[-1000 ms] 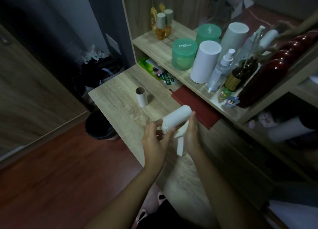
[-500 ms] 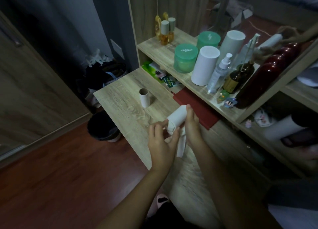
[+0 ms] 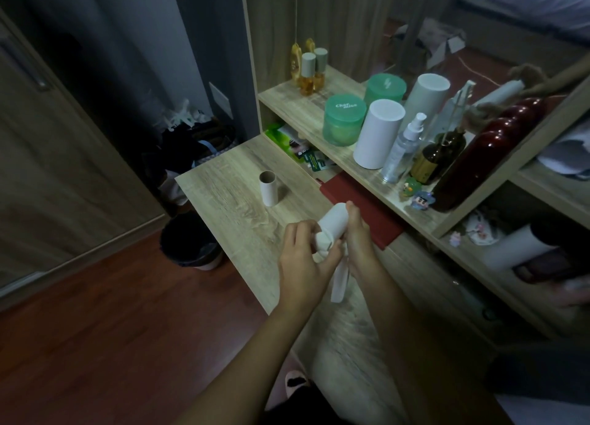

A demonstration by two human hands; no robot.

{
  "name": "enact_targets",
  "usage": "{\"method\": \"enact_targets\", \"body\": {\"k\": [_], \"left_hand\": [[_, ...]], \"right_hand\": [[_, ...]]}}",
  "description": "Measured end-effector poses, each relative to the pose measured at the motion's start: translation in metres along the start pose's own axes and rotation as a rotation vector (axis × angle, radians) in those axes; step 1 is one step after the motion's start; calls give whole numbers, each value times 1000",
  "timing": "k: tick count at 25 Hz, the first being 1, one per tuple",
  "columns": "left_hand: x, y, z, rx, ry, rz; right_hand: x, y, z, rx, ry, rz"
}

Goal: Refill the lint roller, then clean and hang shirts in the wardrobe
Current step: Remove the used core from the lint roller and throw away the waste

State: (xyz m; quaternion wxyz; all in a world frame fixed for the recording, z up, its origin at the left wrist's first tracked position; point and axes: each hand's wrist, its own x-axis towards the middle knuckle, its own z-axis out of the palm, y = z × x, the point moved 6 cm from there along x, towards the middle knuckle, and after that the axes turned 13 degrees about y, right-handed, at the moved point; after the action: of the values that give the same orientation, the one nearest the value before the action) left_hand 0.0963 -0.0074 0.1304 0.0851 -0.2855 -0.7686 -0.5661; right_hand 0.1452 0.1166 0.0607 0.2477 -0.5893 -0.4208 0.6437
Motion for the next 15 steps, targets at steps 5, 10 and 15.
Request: {"method": "enact_targets", "body": {"k": [5,10,15], "left_hand": [[2,1,-5,-21,0,-66],[8,5,-6,-31,-24,-54],[7,16,-8,-16,46,-57]], "right_hand": [[-1,2,2,23,-20,22],[-7,5,8,79,-49,99],[-13,16,16,176,-130,91]]}}
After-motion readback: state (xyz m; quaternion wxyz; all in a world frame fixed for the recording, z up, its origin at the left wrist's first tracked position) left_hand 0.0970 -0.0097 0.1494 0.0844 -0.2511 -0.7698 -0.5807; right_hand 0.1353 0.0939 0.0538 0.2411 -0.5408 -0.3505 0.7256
